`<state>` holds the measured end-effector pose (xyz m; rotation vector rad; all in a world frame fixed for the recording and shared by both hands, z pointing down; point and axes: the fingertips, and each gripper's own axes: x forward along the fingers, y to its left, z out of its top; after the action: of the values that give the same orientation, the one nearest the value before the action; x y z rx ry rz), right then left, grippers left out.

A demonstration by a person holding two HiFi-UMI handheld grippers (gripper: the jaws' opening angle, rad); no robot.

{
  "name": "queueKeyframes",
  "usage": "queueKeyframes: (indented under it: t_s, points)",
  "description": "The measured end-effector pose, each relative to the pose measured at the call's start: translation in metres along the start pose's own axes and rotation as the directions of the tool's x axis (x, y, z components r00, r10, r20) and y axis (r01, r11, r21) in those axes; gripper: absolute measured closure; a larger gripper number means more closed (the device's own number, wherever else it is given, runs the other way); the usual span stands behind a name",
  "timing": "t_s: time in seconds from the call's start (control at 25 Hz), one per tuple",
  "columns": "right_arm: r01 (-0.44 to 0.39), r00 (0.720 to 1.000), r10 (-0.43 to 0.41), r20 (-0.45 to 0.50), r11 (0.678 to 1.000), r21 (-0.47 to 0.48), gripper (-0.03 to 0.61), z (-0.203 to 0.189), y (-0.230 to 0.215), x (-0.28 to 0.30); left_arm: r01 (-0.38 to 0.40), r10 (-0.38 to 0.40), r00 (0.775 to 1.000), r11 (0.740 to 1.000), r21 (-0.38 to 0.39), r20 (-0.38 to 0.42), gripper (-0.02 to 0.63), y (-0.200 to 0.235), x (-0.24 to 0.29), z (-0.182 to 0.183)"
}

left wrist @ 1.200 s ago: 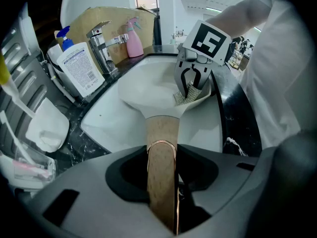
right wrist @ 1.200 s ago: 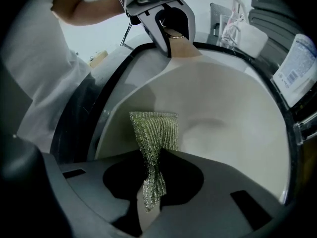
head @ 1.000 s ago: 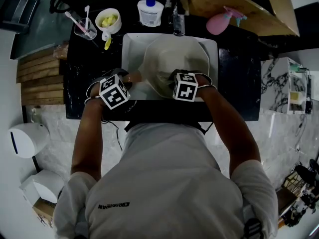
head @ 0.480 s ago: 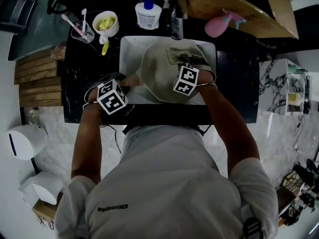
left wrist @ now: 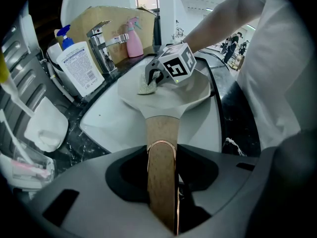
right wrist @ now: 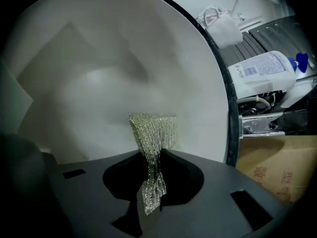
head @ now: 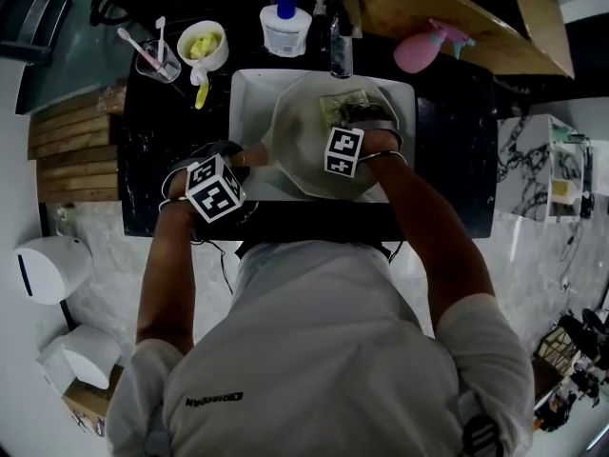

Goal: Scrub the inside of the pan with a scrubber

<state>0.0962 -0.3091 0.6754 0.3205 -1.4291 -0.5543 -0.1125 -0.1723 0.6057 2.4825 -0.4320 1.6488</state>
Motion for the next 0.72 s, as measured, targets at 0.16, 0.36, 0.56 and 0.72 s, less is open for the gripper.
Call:
queueKeyframes:
  t_s: [0.16, 0.36, 0.56, 0.72]
  points:
    - [-0.038, 0.999, 0.038, 0.001, 0.999, 0.013, 0.494, -0.003, 0.005, 0.005, 0.002, -0.002, 1.0, 1.0, 0.0, -0.001, 0.447, 0.0, 0.0, 0.0]
    - [-0.08, 0.997, 0.08, -0.008, 0.996, 0.04, 0.494, -0.005, 0.015, 0.005, 0.004, -0.004, 1.0, 1.0, -0.001, 0.001, 0.448, 0.0, 0.0, 0.0]
    - [-0.145, 0.989, 0.148, -0.021, 0.985, 0.098, 0.494, -0.009, 0.024, 0.0, 0.001, -0.001, 1.0, 1.0, 0.001, 0.003, 0.447, 0.0, 0.0, 0.0]
    - [-0.194, 0.979, 0.2, -0.029, 0.972, 0.134, 0.494, -0.013, 0.033, -0.005, -0.004, 0.004, 1.0, 1.0, 0.003, -0.001, 0.448, 0.0, 0.001, -0.001]
